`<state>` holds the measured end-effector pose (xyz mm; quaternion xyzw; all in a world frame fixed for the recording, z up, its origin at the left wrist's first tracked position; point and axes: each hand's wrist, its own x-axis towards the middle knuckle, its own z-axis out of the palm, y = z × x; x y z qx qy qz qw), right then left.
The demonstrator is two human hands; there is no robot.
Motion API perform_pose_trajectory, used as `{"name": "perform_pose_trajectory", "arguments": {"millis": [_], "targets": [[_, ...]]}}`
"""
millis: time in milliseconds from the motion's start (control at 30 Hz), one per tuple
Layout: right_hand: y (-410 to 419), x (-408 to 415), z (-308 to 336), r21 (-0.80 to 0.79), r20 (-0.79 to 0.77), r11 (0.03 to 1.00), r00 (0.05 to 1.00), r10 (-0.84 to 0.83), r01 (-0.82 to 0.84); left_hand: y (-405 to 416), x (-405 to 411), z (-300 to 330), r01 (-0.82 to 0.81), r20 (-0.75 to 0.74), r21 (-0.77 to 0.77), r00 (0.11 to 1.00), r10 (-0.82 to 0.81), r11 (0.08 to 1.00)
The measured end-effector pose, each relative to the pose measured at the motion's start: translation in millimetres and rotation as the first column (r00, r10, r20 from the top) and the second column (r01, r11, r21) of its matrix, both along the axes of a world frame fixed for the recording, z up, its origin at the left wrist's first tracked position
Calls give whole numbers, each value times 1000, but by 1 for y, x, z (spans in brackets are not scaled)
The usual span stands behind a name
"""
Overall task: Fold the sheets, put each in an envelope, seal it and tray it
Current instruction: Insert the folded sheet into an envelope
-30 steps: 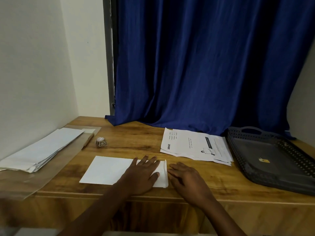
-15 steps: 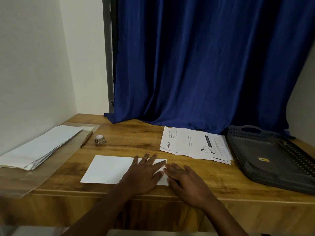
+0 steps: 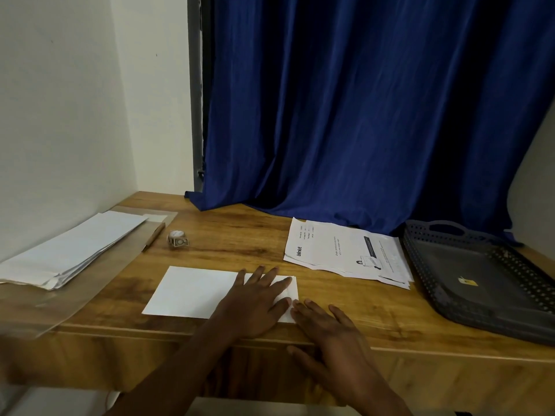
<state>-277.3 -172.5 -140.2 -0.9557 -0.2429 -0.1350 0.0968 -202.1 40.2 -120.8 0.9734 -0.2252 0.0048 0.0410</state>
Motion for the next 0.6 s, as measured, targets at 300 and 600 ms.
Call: {"name": "perform_pose_trajectory", "arguments": {"millis": [300,600], "targets": [[-8,-1,-11,190,200,979,979,38,-77,18,-27,10,71,55,-352,997,-55,933],[-18,-4,-19,411,209,894,973,99,-179,127,-80,6,-36,63,-129,997,44,991]]}}
